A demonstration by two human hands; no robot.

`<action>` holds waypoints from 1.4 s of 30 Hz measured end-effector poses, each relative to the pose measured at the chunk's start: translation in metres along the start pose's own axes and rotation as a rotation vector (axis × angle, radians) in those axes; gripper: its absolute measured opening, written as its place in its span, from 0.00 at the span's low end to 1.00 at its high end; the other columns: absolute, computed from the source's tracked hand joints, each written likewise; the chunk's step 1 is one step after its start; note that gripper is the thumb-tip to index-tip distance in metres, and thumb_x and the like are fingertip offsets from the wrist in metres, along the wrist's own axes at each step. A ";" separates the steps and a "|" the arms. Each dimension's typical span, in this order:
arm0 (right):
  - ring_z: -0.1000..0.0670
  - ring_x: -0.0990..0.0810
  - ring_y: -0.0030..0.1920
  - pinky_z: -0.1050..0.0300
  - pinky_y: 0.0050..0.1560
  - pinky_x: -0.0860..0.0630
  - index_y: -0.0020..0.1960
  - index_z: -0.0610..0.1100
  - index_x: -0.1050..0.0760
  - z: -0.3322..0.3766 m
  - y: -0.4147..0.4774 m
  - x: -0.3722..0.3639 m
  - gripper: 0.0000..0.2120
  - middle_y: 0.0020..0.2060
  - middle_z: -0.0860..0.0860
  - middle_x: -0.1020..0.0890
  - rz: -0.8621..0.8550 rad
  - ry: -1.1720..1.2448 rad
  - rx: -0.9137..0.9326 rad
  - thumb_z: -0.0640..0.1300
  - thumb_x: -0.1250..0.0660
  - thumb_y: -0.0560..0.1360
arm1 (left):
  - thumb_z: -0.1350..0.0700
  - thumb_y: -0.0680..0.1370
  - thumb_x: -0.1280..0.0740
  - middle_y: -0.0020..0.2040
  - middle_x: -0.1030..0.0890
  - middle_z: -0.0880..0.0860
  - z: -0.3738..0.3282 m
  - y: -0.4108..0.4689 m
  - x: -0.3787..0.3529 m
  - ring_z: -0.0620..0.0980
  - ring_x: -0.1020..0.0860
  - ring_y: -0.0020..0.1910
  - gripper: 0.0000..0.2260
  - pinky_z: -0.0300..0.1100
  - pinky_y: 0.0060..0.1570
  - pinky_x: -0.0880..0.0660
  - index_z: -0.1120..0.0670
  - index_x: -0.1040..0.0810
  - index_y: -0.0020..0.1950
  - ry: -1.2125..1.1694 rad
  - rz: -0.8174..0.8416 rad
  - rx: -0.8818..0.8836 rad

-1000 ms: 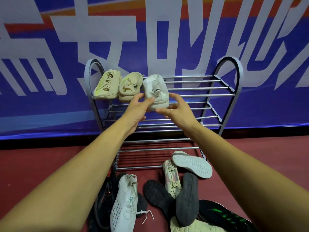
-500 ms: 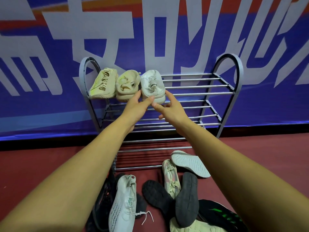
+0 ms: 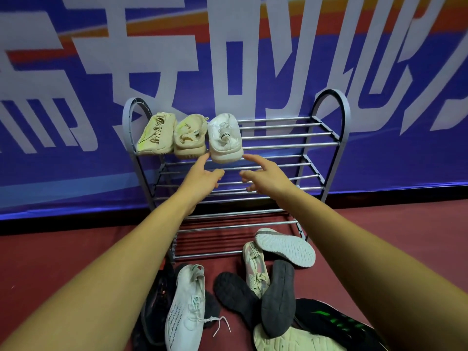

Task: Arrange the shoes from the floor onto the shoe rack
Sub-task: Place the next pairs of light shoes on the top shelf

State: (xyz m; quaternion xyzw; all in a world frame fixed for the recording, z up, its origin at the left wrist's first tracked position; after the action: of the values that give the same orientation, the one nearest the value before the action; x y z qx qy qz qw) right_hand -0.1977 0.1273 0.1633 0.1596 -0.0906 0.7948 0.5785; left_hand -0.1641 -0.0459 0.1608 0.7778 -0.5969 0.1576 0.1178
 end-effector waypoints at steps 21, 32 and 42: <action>0.46 0.15 0.41 0.55 0.40 0.20 0.61 0.38 0.23 -0.125 -0.035 0.026 0.15 0.47 0.41 0.15 0.110 -0.624 -0.264 0.43 0.32 0.76 | 0.51 0.78 0.33 0.62 0.22 0.55 0.062 -0.023 -0.100 0.54 0.23 0.60 0.20 0.41 0.55 0.29 0.53 0.27 0.69 0.643 0.372 0.011; 0.41 0.22 0.61 0.50 0.60 0.24 0.70 0.40 0.29 -0.220 -0.014 0.020 0.25 0.64 0.41 0.22 0.251 -0.747 -0.387 0.46 0.33 0.75 | 0.54 0.77 0.33 0.62 0.21 0.54 0.124 0.016 -0.175 0.53 0.23 0.61 0.16 0.43 0.60 0.28 0.55 0.24 0.65 0.725 0.509 0.064; 0.42 0.20 0.56 0.54 0.47 0.28 0.72 0.40 0.33 -0.288 0.035 -0.002 0.26 0.61 0.41 0.21 0.276 -0.670 -0.480 0.46 0.33 0.77 | 0.52 0.76 0.33 0.61 0.22 0.52 0.203 0.070 -0.225 0.50 0.24 0.54 0.20 0.41 0.47 0.30 0.53 0.28 0.68 0.657 0.551 0.195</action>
State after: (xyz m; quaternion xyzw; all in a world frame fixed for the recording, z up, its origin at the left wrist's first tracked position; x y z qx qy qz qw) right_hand -0.2733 0.2097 -0.1048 0.2559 -0.4759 0.7255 0.4262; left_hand -0.2642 0.0612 -0.1140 0.5056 -0.6953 0.4776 0.1811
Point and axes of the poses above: each hand's wrist, its own y-axis towards the middle knuckle, its own x-axis out of the back of the hand, z = x × y, the point moved 5 cm from there along y, towards the middle knuckle
